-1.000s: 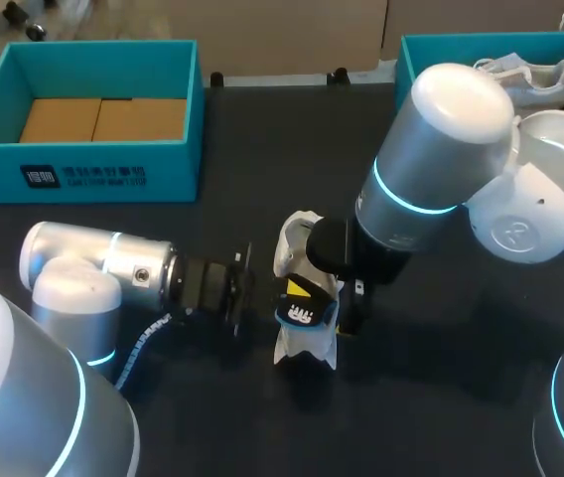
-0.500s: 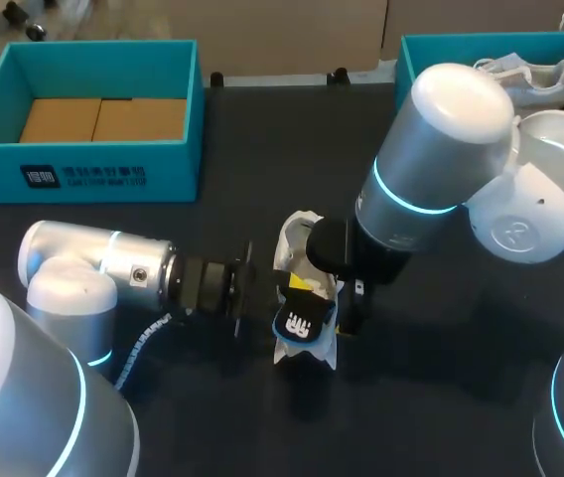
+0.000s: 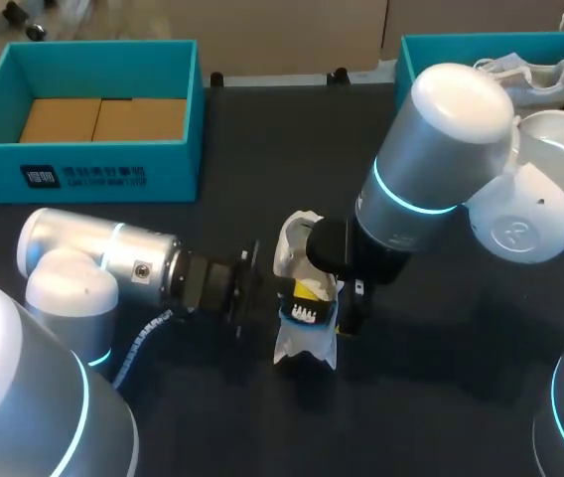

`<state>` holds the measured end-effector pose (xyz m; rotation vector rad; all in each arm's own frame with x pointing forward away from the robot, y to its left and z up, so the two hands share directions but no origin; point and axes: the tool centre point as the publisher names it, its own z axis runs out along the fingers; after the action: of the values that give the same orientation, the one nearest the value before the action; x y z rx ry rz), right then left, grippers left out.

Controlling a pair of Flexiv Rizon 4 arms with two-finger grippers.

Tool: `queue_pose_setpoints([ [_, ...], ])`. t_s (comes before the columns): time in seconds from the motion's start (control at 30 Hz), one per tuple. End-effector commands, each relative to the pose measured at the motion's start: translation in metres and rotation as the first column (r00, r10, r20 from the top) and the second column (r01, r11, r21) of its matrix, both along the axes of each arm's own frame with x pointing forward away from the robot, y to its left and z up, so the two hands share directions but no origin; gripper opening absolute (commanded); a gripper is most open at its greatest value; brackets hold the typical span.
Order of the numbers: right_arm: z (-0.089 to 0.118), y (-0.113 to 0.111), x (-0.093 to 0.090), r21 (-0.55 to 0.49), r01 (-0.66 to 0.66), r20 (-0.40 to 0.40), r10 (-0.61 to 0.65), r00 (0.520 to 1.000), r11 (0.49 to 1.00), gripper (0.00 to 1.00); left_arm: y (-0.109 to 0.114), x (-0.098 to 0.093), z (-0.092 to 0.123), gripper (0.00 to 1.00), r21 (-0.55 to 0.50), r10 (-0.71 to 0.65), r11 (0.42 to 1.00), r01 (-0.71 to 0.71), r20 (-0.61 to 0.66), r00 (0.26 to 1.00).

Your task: Take the shoe out of the shoebox, open the shoe tongue, remove and reinsert the insole, then place the shoe into the shoebox

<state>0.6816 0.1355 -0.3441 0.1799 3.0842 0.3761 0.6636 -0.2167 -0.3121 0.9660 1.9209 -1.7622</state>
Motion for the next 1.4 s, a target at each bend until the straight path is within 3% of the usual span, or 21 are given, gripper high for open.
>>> queue_pose_setpoints([
  [0.03, -0.002, 0.0, 0.0, 0.001, 0.0, 0.001, 0.0, 1.0, 1.0, 1.0, -0.003, 0.005, -0.006, 0.0, -0.004, -0.021, 1.0, 0.021, 0.01, 1.0],
  [0.27, -0.002, 0.0, 0.0, 0.001, 0.0, 0.001, 0.0, 1.0, 1.0, 1.0, 0.0, 0.019, -0.021, 0.0, -0.009, -0.012, 1.0, 0.012, 0.02, 1.0],
  [0.53, -0.002, 0.0, 0.0, 0.001, 0.0, 0.001, 0.0, 1.0, 1.0, 1.0, -0.001, 0.029, -0.033, 0.0, 0.055, 0.021, 0.998, -0.025, 0.081, 0.996],
  [0.8, -0.002, 0.0, 0.0, 0.001, 0.0, 0.001, 0.0, 1.0, 1.0, 1.0, -0.001, 0.033, -0.033, 0.0, 0.055, 0.06, 0.996, -0.064, 0.072, 0.996],
  [0.87, -0.002, 0.0, 0.0, 0.001, 0.0, 0.001, 0.0, 1.0, 1.0, 1.0, 0.001, 0.03, -0.029, 0.22, 0.047, 0.062, 0.997, -0.065, 0.059, 0.996],
  [0.9, -0.002, 0.0, 0.0, 0.001, 0.0, 0.001, 0.0, 1.0, 1.0, 1.0, 0.002, 0.029, -0.027, 0.28, 0.046, 0.062, 0.997, -0.065, 0.057, 0.996],
  [1.03, -0.002, 0.0, 0.0, 0.001, 0.0, 0.001, 0.0, 1.0, 1.0, 1.0, 0.004, 0.022, -0.019, 0.39, 0.044, 0.068, 0.997, -0.07, 0.057, 0.996],
  [1.17, -0.002, 0.0, 0.0, 0.001, 0.0, 0.001, 0.0, 1.0, 1.0, 1.0, 0.005, 0.015, -0.008, 0.37, 0.034, 0.067, 0.997, -0.069, 0.069, 0.995],
  [1.4, -0.002, 0.0, 0.0, 0.001, 0.0, 0.001, 0.0, 1.0, 1.0, 1.0, 0.001, 0.002, 0.003, 0.24, 0.025, 0.022, 0.999, -0.024, 0.077, 0.997],
])
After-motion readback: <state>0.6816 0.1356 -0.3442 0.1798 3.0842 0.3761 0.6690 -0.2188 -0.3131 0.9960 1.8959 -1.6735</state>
